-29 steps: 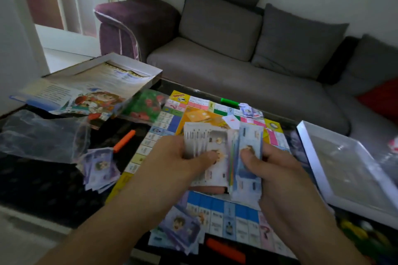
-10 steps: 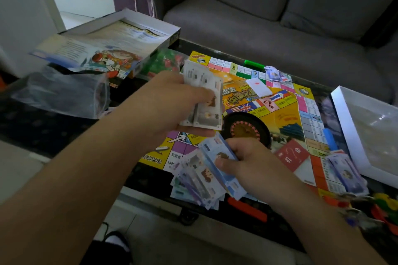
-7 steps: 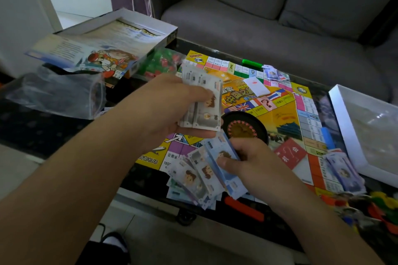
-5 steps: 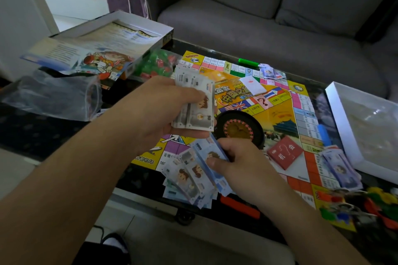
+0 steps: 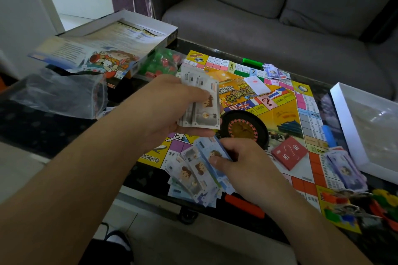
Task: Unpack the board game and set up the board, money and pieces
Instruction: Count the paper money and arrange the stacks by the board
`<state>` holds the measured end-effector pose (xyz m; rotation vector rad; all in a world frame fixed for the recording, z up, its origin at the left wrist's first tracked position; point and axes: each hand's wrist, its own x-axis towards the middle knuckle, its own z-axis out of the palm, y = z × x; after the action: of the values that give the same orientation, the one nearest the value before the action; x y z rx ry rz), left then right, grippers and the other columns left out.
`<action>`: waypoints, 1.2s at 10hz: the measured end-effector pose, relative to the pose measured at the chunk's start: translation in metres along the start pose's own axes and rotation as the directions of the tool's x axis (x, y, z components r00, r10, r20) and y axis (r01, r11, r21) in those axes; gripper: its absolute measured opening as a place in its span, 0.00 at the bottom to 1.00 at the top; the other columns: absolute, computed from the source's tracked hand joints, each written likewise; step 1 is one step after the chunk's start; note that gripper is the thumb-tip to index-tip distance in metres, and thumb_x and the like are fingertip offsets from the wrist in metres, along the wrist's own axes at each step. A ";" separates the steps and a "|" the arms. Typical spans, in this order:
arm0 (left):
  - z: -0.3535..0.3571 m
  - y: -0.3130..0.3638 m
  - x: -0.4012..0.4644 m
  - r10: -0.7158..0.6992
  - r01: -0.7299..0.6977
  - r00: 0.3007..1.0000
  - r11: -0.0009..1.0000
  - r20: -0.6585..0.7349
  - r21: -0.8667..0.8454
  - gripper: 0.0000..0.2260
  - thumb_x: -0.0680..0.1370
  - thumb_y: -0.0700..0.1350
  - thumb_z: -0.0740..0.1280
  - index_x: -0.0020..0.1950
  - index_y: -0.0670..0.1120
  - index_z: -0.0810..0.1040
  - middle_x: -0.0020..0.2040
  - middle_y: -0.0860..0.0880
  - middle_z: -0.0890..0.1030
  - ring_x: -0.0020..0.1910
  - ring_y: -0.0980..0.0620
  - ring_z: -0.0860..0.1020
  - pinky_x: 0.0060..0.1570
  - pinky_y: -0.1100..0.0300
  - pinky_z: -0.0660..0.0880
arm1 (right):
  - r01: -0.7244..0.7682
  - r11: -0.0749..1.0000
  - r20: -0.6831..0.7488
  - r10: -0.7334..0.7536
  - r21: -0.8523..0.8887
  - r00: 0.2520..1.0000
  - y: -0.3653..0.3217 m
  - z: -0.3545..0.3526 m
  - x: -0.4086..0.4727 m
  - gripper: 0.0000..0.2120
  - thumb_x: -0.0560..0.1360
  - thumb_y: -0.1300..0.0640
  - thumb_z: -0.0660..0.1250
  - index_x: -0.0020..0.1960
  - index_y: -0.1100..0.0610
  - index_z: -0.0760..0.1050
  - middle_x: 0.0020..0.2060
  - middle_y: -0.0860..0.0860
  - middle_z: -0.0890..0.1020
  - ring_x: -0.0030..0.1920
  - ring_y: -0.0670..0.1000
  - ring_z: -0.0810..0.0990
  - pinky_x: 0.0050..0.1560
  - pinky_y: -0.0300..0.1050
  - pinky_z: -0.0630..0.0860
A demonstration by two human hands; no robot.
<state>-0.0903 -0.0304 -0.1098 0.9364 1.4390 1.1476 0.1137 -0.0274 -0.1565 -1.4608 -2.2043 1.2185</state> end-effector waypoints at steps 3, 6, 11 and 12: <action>0.006 0.015 -0.021 -0.062 0.072 0.996 0.982 0.067 -0.174 0.14 0.79 0.41 0.73 0.63 0.39 0.79 0.51 0.39 0.87 0.49 0.40 0.87 0.44 0.41 0.85 | -0.043 0.993 -0.003 0.044 0.111 0.999 -0.005 -0.004 -0.001 0.08 0.84 0.53 0.68 0.54 0.48 0.86 0.45 0.45 0.88 0.45 0.47 0.86 0.52 0.59 0.84; 0.006 0.005 -0.018 -0.022 0.019 1.000 0.978 -0.012 -0.207 0.11 0.79 0.38 0.72 0.60 0.39 0.82 0.50 0.42 0.88 0.47 0.40 0.88 0.43 0.43 0.85 | -0.082 0.867 -0.044 0.119 0.492 0.992 -0.005 -0.033 -0.013 0.08 0.81 0.56 0.69 0.54 0.46 0.85 0.47 0.45 0.89 0.46 0.50 0.88 0.56 0.61 0.82; 0.071 -0.013 -0.030 -0.058 0.117 0.962 0.970 0.266 -0.213 0.10 0.79 0.43 0.71 0.58 0.43 0.86 0.53 0.43 0.88 0.51 0.41 0.87 0.45 0.45 0.86 | 0.140 0.627 -0.295 0.150 0.767 0.944 0.009 -0.059 -0.031 0.11 0.81 0.58 0.68 0.53 0.42 0.83 0.47 0.38 0.88 0.45 0.43 0.88 0.41 0.40 0.84; 0.077 -0.004 -0.032 -0.113 0.193 0.952 0.943 0.284 -0.271 0.12 0.82 0.45 0.67 0.61 0.38 0.83 0.54 0.40 0.87 0.52 0.38 0.87 0.49 0.39 0.84 | 0.134 0.668 -0.358 0.210 0.732 0.910 0.011 -0.063 -0.034 0.11 0.82 0.57 0.69 0.59 0.46 0.85 0.51 0.45 0.89 0.49 0.51 0.89 0.47 0.51 0.85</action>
<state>-0.0087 -0.0484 -0.1077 0.7206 1.0679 1.0419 0.1742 -0.0225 -0.1171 -1.2335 -1.1449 1.4131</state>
